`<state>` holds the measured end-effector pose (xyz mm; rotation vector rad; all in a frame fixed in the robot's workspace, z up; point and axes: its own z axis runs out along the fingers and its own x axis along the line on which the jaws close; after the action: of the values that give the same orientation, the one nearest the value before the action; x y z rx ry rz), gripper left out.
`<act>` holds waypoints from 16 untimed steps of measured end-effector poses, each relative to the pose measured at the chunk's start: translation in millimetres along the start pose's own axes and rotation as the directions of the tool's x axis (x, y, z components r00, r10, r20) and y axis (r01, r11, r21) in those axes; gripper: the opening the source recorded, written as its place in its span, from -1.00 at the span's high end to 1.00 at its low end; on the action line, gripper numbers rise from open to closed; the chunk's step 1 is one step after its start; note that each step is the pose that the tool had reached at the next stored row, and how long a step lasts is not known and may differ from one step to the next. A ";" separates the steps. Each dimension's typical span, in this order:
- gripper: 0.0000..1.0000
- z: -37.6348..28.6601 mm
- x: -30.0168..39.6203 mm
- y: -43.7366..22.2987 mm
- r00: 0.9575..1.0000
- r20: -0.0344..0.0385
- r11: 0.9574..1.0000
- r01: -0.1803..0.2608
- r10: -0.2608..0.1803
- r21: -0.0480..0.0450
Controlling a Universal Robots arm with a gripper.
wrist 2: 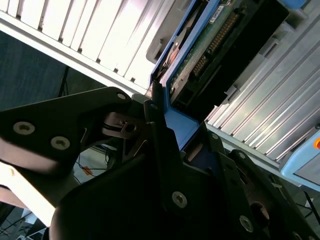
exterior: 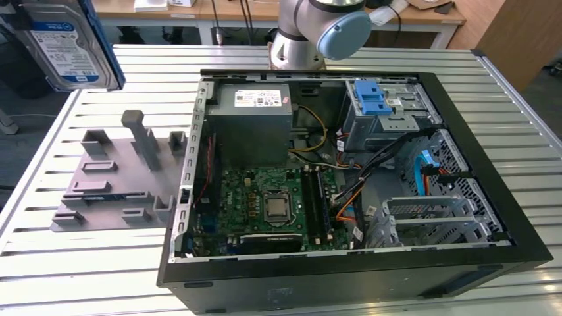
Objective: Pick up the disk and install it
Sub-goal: 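Pick up the disk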
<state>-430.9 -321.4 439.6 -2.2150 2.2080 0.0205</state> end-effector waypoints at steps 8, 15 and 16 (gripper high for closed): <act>0.26 -6.4 -0.1 0.0 1.000 0.000 1.000 0.000 0.000 0.000; 0.26 -11.0 -0.2 0.0 1.000 0.000 1.000 0.000 0.000 0.000; 0.26 -11.6 -0.2 0.0 1.000 0.000 1.000 0.000 0.000 0.000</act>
<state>-430.8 -321.4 451.2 -2.2151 2.2080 0.0206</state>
